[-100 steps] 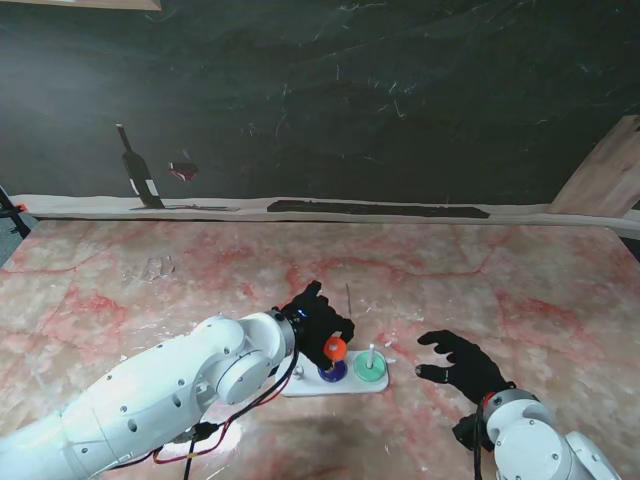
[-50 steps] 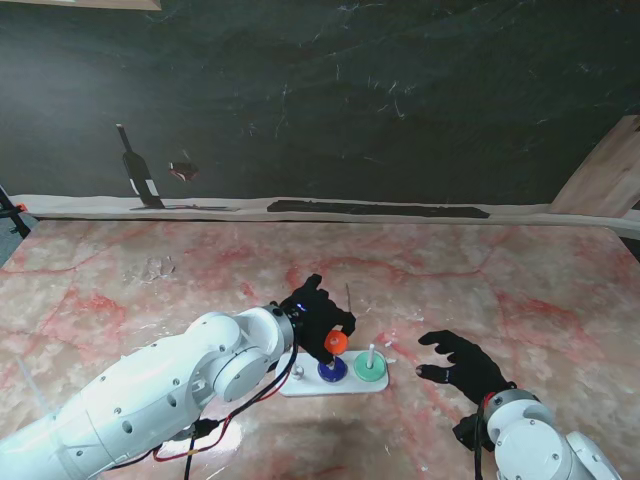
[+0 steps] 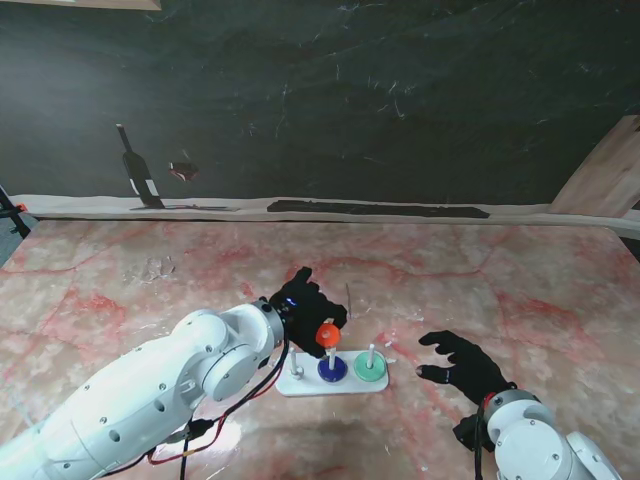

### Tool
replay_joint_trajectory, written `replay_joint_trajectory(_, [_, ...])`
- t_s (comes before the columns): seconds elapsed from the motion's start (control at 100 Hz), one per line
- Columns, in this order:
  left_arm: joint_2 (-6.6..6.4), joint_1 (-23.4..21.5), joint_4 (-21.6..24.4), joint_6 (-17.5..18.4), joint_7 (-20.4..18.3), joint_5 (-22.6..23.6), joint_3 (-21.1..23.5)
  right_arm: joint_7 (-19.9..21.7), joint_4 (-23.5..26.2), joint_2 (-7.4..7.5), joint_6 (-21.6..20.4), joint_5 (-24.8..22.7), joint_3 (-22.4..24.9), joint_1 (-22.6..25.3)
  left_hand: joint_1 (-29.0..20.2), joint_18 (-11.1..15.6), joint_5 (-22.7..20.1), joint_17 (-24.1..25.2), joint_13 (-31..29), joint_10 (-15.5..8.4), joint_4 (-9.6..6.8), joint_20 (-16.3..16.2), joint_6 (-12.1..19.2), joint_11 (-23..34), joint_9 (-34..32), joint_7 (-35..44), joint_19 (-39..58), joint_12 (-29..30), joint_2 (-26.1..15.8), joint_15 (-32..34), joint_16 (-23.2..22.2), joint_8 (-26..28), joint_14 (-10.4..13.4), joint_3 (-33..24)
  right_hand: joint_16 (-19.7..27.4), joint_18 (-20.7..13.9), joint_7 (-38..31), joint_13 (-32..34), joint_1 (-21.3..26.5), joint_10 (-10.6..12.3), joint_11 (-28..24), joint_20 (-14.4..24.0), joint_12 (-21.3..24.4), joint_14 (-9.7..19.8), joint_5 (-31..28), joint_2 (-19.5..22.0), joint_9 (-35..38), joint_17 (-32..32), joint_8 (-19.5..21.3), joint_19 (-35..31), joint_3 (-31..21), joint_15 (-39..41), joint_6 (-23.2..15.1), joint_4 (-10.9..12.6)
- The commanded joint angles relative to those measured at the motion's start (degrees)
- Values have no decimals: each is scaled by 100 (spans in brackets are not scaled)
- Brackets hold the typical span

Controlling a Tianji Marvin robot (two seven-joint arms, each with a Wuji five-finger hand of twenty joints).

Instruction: Move the three rings of the Hanoi Tower from the left rod to the right rod

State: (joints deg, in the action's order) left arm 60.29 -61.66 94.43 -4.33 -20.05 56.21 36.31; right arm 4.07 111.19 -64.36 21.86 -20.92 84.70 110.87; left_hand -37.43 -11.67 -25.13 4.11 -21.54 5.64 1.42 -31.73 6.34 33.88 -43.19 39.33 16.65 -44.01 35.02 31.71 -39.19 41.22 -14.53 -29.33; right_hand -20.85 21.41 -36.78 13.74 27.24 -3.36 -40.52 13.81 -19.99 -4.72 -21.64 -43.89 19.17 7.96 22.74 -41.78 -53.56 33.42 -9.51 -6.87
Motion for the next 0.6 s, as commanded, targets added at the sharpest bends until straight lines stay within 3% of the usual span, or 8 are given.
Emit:
replay_joint_trajectory(0.0, [-42,-58,92,23,-38,35,76,16,30,-5,3,-4,-11,39,-301,-48,-408,27,-39,-168,-161,68,255,89,-181,503,35,-67,-251,108,-60,42,17,-674,-56,-70,-58,-24,56,10,-51,113,-23,-25,143,16,-91,31,-10,7,105,58,56,187])
replay_joint_trajectory(0.59, [-192,-1161,822,263,-597,815,1244,22,14,-4,3,0,-15,27,-293,-61,-487,2,-119,-152,-134,132,184,62,-270,488,179,-56,-200,119,-61,20,-22,-700,-57,-70,-57,-26,46,16,-51,111,-24,-25,164,24,-95,31,-12,6,107,58,53,188])
